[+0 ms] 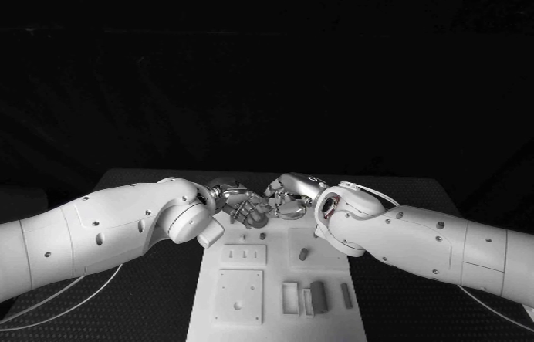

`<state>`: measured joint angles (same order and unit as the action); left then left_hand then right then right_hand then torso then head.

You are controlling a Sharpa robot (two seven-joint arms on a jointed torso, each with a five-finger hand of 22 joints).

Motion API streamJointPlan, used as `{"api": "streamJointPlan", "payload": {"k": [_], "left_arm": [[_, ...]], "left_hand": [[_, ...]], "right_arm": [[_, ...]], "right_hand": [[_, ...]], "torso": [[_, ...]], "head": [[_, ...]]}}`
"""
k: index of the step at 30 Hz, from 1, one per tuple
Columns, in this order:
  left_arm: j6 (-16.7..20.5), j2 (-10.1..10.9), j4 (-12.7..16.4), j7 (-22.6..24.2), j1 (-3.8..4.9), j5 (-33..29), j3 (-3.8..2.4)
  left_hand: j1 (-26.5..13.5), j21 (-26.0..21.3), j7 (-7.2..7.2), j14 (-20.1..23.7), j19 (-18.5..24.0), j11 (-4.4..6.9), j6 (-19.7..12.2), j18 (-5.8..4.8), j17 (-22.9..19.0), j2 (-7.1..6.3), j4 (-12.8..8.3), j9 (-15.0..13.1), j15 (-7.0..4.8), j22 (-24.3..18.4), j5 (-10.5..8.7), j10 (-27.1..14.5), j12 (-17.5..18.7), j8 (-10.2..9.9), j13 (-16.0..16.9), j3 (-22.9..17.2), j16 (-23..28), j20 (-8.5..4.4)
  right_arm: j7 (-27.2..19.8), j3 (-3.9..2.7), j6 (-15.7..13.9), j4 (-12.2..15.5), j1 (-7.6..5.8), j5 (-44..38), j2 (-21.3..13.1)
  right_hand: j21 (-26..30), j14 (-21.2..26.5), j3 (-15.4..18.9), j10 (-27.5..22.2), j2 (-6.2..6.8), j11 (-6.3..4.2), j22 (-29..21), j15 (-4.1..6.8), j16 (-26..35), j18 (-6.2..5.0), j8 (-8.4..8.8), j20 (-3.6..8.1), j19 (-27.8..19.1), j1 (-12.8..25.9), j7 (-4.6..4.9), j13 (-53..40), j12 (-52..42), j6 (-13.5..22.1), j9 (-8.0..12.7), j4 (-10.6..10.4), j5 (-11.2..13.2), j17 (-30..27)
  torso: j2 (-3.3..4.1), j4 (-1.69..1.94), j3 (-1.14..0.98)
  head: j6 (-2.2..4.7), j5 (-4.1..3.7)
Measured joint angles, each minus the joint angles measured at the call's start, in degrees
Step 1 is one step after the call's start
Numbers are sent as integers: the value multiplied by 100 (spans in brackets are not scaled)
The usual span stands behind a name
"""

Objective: Assemble the parts on the task board

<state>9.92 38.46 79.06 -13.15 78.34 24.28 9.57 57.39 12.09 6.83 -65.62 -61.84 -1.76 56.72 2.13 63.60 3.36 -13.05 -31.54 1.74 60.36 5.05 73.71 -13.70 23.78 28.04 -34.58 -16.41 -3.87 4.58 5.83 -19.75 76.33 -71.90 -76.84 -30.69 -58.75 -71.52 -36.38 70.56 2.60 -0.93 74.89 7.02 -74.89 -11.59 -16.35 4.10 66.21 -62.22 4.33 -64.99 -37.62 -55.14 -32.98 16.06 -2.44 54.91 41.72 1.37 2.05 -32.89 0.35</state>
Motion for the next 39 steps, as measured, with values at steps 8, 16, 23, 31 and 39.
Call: {"api": "streamJointPlan", "payload": {"k": [8,16,23,31,39], "left_arm": [[-19,4,4,-4,0,14,1],[-19,6,11,-27,-2,-1,6],[-12,8,11,-76,-1,-16,3],[-13,5,11,-123,0,-25,2],[-17,-4,9,-161,1,-19,2]], "left_hand": [[-1,-8,0,37,0,-36,0,-3,-24,-1,20,-27,12,16,-1,-41,0,-14,10,-20,0,0],[-235,-90,-28,126,43,-64,-10,-4,-84,-234,202,-61,57,35,39,-190,0,-145,20,78,0,37],[-580,-157,12,195,116,-82,-74,2,-132,-575,343,-16,93,46,26,-287,0,-266,20,376,0,70],[-629,-179,12,195,116,-82,-74,2,-140,-624,347,-17,93,54,26,-287,0,-272,19,412,0,70],[-627,-179,12,215,115,-82,-74,68,-149,-622,280,-18,73,79,26,-287,0,-288,27,424,0,71]], "right_arm": [[-1,0,3,2,3,2,3],[-1,-3,2,4,4,2,-3],[-1,-2,2,15,4,3,-8],[-2,0,2,37,7,3,-12],[-2,0,9,59,8,3,-14]], "right_hand": [[0,-13,-15,20,-29,-20,6,24,0,-1,-12,0,2,-15,-1,8,0,-1,0,16,0,0],[-1,-14,-14,41,-29,-41,5,25,0,0,-35,13,16,-15,-1,15,-1,-2,0,17,1,0],[-1,-32,-7,41,-28,-41,5,42,0,-1,-47,13,32,-15,-2,21,-2,-3,0,24,1,0],[-1,-33,-7,60,-27,-61,5,42,0,-1,-47,12,32,-16,-13,24,-2,-14,0,25,1,0],[-1,-33,-6,61,-26,-61,5,41,0,-1,-45,12,33,-16,-20,26,-2,-21,0,25,1,1]], "torso": [[1,-2,1],[-1,-1,1],[-2,2,2],[-2,3,2],[-1,3,2]], "head": [[-8,-3],[-10,-7],[-20,-9],[-26,-7],[-44,-5]]}}
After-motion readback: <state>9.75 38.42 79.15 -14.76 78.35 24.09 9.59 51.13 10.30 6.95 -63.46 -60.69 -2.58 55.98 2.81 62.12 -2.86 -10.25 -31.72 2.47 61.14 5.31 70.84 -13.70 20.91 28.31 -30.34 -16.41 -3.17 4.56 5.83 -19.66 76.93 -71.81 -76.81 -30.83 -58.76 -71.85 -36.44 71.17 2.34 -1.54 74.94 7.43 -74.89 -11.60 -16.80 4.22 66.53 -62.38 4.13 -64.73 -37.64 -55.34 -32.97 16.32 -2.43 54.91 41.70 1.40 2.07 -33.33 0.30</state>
